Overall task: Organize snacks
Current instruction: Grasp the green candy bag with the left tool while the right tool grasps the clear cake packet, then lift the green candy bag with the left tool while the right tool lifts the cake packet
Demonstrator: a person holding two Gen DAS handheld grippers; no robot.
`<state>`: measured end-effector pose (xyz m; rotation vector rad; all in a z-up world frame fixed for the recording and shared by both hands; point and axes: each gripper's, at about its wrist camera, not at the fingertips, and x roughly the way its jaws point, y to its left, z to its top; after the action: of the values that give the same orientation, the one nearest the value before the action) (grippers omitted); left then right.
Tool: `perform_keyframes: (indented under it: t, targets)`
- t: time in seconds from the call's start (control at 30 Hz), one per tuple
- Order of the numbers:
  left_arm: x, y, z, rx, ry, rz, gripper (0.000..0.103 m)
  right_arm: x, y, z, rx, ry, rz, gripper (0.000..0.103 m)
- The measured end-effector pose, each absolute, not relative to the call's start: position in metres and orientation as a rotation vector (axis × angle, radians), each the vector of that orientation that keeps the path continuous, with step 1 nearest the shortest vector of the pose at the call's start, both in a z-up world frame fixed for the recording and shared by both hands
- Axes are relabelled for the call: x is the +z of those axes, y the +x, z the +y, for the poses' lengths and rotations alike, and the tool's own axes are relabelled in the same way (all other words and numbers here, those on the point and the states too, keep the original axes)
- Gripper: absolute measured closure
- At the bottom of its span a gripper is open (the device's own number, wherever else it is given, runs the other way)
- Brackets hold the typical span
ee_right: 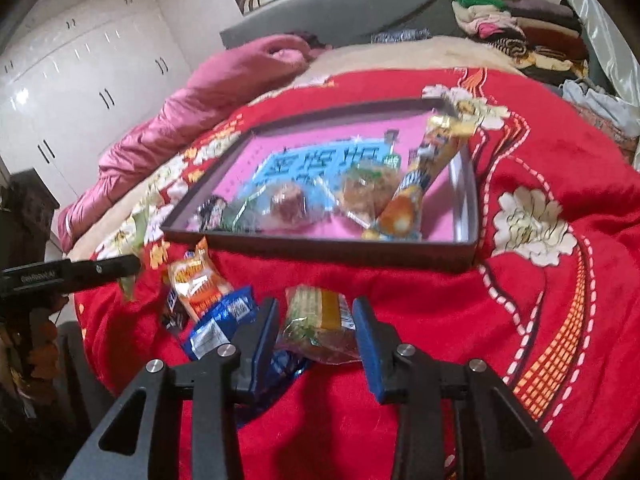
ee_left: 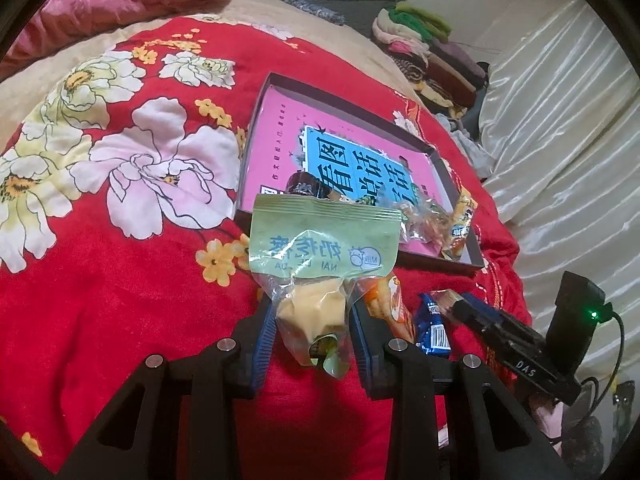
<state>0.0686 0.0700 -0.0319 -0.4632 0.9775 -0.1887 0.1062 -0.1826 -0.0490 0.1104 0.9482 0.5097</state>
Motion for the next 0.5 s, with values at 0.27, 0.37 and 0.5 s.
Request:
perform_keyframes:
  t: [0.27, 0.37, 0.5]
  targets:
    - [-0.033, 0.069, 0.070, -0.194, -0.469, 0.982, 0.067, -0.060, 0.105, -0.175, 0.513, 0.075, 1.011, 0.062]
    - [-0.032, 0.069, 0.068, -0.200, -0.465, 0.980, 0.067, -0.062, 0.105, -0.175, 0.508, 0.069, 1.017, 0.061]
    - [-0.027, 0.068, 0.064, -0.206, -0.443, 0.967, 0.067, -0.066, 0.107, -0.176, 0.501, 0.060, 1.028, 0.062]
